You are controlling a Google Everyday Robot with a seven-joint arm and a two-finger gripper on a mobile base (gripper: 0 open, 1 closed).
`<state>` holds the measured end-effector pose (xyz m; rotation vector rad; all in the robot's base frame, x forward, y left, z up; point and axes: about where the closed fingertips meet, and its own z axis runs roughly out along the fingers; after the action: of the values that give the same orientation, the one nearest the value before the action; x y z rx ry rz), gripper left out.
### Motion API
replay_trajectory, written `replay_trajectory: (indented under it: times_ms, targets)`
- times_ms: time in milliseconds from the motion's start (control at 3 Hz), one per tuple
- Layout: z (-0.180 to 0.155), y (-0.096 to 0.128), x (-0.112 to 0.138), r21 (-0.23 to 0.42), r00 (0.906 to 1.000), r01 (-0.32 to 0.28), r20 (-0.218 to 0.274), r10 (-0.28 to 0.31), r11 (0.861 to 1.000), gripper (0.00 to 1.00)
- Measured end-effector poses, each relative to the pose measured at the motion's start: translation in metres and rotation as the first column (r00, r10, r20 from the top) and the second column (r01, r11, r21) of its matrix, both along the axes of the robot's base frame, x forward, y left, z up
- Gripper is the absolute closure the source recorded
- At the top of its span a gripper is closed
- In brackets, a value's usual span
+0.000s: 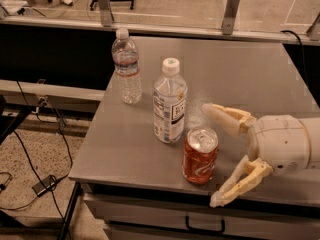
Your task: Knock coke can over
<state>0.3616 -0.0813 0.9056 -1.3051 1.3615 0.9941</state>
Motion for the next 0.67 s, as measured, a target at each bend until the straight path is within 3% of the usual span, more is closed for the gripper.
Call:
replay_trajectory:
  times_ms: [333, 667]
  targets:
    - [-0.013, 0.006, 0.001, 0.003, 0.9999, -0.006, 0.015, 0.006, 1.000, 0.00]
    - [-0.024, 0.010, 0.007, -0.004, 0.9995, 0.002, 0.033, -0.001, 1.000, 0.18]
